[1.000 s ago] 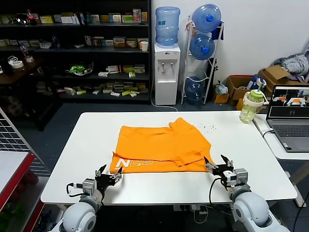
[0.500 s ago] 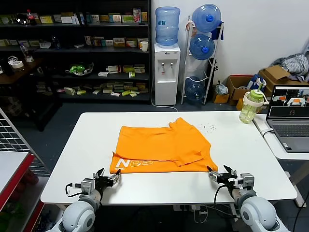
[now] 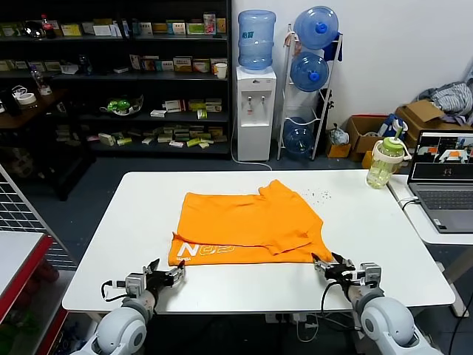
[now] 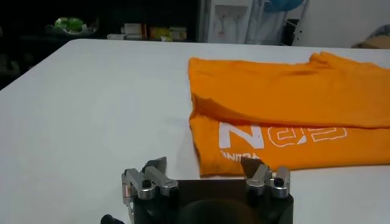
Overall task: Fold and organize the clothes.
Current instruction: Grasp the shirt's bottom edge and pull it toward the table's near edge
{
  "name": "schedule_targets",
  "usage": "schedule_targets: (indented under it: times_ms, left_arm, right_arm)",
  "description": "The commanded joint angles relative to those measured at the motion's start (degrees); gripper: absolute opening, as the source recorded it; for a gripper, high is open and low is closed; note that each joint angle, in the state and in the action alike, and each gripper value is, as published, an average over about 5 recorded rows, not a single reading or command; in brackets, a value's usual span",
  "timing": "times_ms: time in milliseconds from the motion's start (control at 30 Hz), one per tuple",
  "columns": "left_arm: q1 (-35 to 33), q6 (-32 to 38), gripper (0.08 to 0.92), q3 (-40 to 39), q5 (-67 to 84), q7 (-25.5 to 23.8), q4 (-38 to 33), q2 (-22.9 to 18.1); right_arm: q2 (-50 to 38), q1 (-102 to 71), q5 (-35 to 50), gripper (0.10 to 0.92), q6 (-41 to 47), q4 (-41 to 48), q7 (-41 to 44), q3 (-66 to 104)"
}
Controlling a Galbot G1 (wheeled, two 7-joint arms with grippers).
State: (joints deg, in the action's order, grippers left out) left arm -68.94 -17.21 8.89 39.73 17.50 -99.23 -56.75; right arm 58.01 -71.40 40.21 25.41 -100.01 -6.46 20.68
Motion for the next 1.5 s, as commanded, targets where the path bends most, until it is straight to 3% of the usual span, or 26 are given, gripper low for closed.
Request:
schedule_targets:
  times_ms: [33, 500, 867, 1267, 1500]
  left_arm:
    - [0.07, -0.08, 0.786, -0.09, 0.26, 0.02, 0.00, -0.11]
    - [0.18, 0.12, 0.388, -0.73, -0.13, 0.12, -0.54, -0.23]
    - [-0.53, 0.44, 0.099, -0.42, -0.67, 0.63, -2.72, 0.12]
    - [-7.05, -0.97, 0.091, 1.48, 4.43, 4.18, -13.06, 5.41]
    - [-14.22, -1.74, 0.091, 2.95, 6.61, 5.87, -18.26, 8.12]
  right_arm:
    - [0.09, 0.53, 0.14, 0.486, 0.19, 0.36, 0.02, -0.64]
    - [-0.40, -0.72, 0.40, 0.130, -0.15, -0.09, -0.77, 0.50]
    - [-1.47, -3.44, 1.98, 0.124, -0.57, -4.54, -2.61, 2.19]
    - [-4.80, -17.68, 6.73, 0.124, 3.29, -16.65, -6.29, 8.42]
    - [-5.10, -26.80, 7.46, 0.124, 4.19, -21.57, -6.78, 13.31]
